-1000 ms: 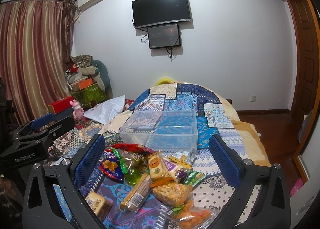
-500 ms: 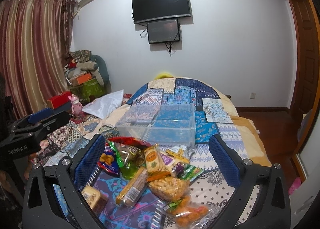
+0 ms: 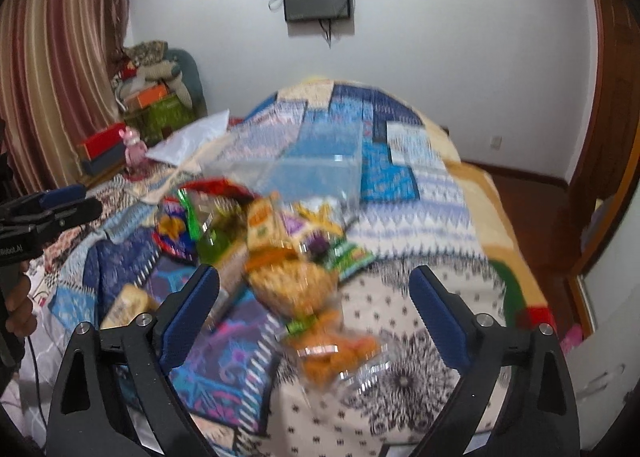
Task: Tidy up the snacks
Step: 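Lower the left tool and grasp the square toast-slice package, then grasp the clear bag of orange puffs with the right tool while the left tool lifts the toast package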
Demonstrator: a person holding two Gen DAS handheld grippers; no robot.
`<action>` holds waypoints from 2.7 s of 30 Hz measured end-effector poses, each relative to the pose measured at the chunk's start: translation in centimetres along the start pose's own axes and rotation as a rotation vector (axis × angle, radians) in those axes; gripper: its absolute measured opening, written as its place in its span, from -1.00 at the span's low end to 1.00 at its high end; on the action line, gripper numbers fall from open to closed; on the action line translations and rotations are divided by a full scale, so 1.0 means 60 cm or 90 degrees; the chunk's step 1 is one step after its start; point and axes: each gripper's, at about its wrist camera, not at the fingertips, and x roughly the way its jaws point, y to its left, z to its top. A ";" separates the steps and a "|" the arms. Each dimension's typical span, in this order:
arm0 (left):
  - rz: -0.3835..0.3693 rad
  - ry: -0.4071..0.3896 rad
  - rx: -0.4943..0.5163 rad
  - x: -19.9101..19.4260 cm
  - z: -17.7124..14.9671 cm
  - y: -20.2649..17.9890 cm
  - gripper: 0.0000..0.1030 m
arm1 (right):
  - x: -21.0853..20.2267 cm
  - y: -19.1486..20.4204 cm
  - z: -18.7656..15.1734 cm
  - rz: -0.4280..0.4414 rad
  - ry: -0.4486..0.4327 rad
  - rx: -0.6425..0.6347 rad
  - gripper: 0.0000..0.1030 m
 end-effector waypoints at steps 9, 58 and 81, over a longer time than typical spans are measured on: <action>-0.019 0.124 -0.022 0.053 -0.066 -0.008 0.52 | 0.039 -0.029 -0.048 0.005 0.098 0.034 0.72; 0.015 0.150 -0.061 0.073 -0.062 0.007 0.08 | 0.064 -0.036 -0.068 0.015 0.141 0.035 -0.45; 0.004 0.117 -0.047 0.062 -0.026 -0.013 0.08 | 0.080 -0.015 -0.059 0.046 0.174 -0.015 0.49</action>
